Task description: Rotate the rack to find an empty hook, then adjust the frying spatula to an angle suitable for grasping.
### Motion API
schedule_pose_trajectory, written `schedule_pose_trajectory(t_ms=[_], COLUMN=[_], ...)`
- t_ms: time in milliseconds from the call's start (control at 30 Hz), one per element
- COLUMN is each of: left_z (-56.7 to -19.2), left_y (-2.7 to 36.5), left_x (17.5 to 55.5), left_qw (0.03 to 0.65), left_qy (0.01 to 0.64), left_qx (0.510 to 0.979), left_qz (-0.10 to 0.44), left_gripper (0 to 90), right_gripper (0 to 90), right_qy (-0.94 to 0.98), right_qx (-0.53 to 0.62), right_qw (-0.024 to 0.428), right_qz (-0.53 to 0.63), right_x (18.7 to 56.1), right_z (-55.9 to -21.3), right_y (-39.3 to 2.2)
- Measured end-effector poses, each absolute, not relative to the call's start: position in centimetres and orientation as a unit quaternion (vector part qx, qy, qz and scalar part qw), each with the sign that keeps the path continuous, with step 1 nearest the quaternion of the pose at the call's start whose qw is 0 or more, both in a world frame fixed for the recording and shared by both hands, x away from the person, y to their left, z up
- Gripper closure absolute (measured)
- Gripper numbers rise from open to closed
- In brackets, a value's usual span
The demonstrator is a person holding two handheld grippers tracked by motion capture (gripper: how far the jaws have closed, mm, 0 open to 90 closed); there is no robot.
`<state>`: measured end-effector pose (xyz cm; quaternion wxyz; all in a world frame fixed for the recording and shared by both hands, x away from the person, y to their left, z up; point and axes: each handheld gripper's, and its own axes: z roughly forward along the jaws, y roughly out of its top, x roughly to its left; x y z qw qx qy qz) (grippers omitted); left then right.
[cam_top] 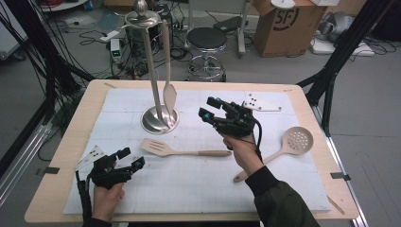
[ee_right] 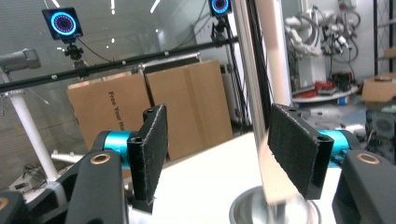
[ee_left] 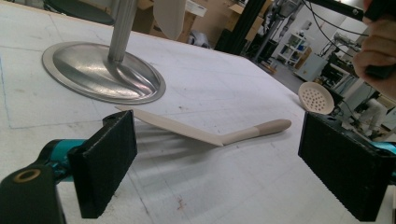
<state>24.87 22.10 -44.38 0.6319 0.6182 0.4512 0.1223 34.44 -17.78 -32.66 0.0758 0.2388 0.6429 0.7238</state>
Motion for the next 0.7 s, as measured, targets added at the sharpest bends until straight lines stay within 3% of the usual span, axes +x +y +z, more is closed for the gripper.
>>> schedule_pose_trajectory(t_ms=[267, 333, 700], left_z=[-44.4, -44.4, -44.4], left_y=[21.8, 21.6, 20.9], left_x=[25.2, 25.3, 26.0], left_qw=[0.633, 0.632, 0.632], left_qy=[0.445, 0.443, 0.437], left_qx=[0.623, 0.624, 0.629], left_qz=[0.118, 0.119, 0.114], left_gripper=[14.3, 14.3, 14.2], right_gripper=[36.6, 32.2, 33.8], right_qy=[0.645, 0.652, 0.649], right_qx=[0.273, 0.294, 0.316], right_qw=[0.082, 0.079, 0.096], right_qz=[0.709, 0.695, 0.685], right_x=[34.1, 34.3, 33.6], right_z=[-35.6, -36.2, -37.7], right_y=[-20.3, -21.0, -23.2])
